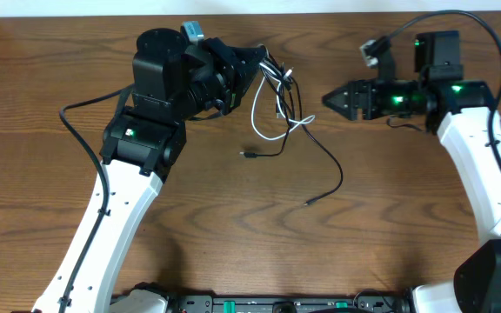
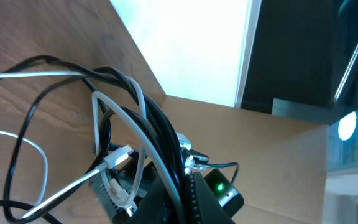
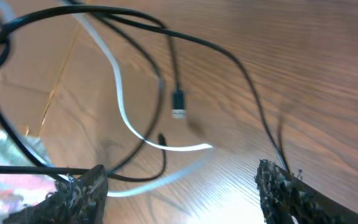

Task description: Untangle cables

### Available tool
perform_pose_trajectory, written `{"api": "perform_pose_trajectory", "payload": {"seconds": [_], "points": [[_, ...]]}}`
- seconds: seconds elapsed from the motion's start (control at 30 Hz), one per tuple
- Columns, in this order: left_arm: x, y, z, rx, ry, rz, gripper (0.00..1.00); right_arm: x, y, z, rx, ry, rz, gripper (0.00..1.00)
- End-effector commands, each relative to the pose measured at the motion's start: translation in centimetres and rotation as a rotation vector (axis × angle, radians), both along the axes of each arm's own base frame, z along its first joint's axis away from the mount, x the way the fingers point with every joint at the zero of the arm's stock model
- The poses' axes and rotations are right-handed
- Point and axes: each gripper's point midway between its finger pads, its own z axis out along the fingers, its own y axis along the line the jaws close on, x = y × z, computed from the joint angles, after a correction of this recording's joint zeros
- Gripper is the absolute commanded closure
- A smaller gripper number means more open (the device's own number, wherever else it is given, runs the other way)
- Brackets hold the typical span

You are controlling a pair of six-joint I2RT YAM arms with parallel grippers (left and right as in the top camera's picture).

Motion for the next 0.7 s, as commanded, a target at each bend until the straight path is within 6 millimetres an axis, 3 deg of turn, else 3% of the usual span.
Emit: {"api": "perform_pose_trajectory", "payload": {"seconds": [0.0,0.07,0.17,0.3,0.33,0.4,0.57,0.67], "points": [[-0.1,0.5,0.7,-0.045,0.023,0.037,0.92,-0.8,2.5,1.2,0.04,-0.018,0.067,0.27],[-0.1,0.5,0.7,-0.045,0.023,0.037,0.93,-1.1,3.5,0.7,0.032,-0.01,0.088,0.27],[-0.1,0.5,0.7,-0.056,0.034,0.041,0.93,0.2,2.0,-3.3,-0.076,0.186,-0.133,0.33],[0.0,0.5,1.1,-0.077,0.037,0.048,0.92,0.7,2.6,-6.4,-0.052,0.321,-0.165,0.37],[0.2,0.6,1.5,-0.082,0.014,0.059,0.93,0.3,3.3,-8.8,-0.051,0.401,-0.14,0.39],[0.6,0.8,2.1,-0.09,-0.009,0.075,0.93,-0.1,3.3,-10.6,-0.071,0.461,-0.141,0.41],[1.8,1.8,5.0,-0.177,-0.087,0.126,0.93,-0.4,2.3,-14.0,-0.136,0.542,-0.167,0.44],[2.2,2.5,6.1,-0.205,-0.121,0.142,0.93,0.2,1.9,-14.1,-0.133,0.508,-0.152,0.43]]}}
